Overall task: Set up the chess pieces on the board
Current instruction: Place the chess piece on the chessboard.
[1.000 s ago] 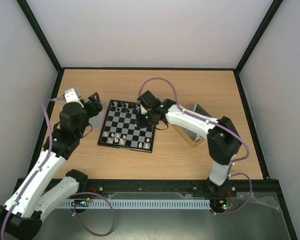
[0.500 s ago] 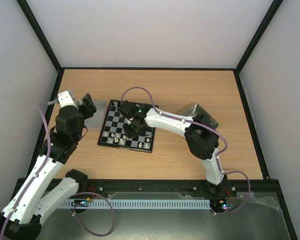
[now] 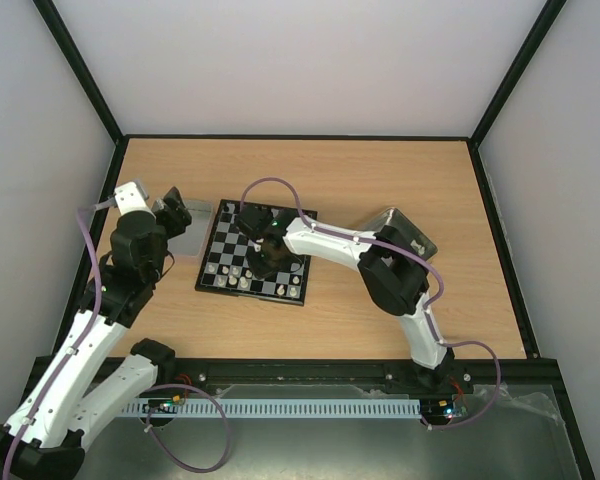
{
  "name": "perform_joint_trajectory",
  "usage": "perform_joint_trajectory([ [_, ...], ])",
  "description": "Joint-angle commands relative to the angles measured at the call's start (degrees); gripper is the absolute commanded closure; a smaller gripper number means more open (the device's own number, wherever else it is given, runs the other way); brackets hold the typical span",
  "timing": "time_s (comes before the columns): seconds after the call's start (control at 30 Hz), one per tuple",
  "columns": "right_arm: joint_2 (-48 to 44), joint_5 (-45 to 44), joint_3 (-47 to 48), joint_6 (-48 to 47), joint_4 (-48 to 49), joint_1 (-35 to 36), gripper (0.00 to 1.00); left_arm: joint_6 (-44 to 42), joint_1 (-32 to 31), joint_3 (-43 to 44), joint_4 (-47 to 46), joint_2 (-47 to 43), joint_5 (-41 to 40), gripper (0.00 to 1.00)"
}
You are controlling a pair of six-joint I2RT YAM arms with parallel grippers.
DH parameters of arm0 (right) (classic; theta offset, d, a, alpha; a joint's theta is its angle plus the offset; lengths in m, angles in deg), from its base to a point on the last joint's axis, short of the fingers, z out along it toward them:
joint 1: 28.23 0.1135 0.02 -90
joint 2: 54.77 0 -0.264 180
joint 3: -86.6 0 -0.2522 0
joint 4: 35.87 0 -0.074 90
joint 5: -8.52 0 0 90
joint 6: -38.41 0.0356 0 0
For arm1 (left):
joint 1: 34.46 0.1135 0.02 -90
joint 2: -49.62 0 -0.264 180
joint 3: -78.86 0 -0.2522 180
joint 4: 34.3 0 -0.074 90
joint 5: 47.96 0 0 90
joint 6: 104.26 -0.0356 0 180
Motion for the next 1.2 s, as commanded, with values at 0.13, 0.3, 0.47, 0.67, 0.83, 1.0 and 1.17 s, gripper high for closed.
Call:
perform_joint_trajectory([
  [0.13, 1.21, 0.15, 2.02, -0.81, -1.12, 0.44, 0.88, 0.11, 1.07, -1.03, 0.07, -0.46, 0.76, 0.2],
  [0.3, 1.24, 1.04, 1.87, -0.98, -0.83, 0.49, 0.88, 0.21, 1.63, -1.08, -0.01, -0.42, 1.21, 0.2],
  [0.47, 1.28, 1.15, 1.55, -0.76, -0.28, 0.48, 0.9, 0.3, 2.06, -1.1, -0.15, -0.3, 1.72, 0.2],
  [0.67, 1.31, 1.19, 1.27, 0.27, 1.39, 0.48, 0.91, 0.38, 2.48, -1.2, -0.28, -0.23, 2.16, 0.2],
  [0.83, 1.26, 1.32, 0.78, 0.69, 2.01, 0.45, 0.89, 0.38, 2.69, -1.25, -0.36, -0.23, 2.56, 0.2],
  [1.0, 0.38, 0.62, 0.54, 1.17, 2.37, 0.5, 0.8, 0.45, 2.75, -1.41, -0.46, -0.19, 2.59, 0.2],
  [1.17, -3.36, -1.62, -0.27, 2.65, 4.47, 0.48, 0.74, 0.47, 2.82, -1.54, -0.54, -0.2, 2.95, 0.2],
])
